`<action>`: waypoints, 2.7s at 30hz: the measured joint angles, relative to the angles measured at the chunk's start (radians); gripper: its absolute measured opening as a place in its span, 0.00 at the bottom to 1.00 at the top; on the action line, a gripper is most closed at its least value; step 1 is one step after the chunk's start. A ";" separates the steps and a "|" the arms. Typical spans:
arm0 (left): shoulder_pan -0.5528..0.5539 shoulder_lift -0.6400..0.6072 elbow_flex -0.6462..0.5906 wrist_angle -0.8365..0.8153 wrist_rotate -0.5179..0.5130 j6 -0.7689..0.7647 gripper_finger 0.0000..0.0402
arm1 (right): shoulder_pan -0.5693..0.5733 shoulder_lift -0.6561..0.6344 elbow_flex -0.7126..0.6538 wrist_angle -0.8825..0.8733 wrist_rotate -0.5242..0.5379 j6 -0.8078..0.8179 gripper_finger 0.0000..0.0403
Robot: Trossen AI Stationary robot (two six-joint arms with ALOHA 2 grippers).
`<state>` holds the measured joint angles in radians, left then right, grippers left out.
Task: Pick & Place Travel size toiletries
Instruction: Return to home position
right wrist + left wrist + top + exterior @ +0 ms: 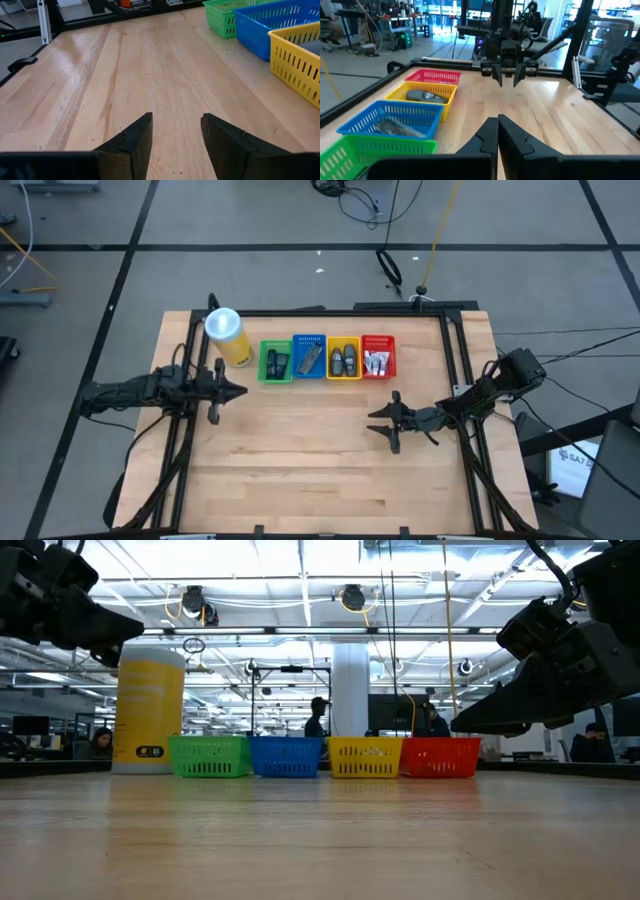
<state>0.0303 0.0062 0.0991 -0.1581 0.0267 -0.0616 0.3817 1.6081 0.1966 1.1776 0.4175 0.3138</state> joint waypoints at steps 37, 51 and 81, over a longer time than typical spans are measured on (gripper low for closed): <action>-0.004 0.068 -0.084 0.186 0.049 0.083 0.06 | -0.349 -0.544 -0.169 -0.189 -0.519 0.049 0.03; -0.003 0.068 -0.084 0.187 0.046 0.083 0.06 | -0.503 -1.073 -0.180 -0.597 -0.574 -0.088 0.00; -0.004 0.068 -0.084 0.188 0.044 0.083 0.06 | -0.376 -1.449 -0.183 -1.096 -0.181 -0.107 0.02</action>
<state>0.0267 0.0738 0.0147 0.0299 0.0711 0.0216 0.0056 0.1595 0.0139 0.0817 0.2362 0.2072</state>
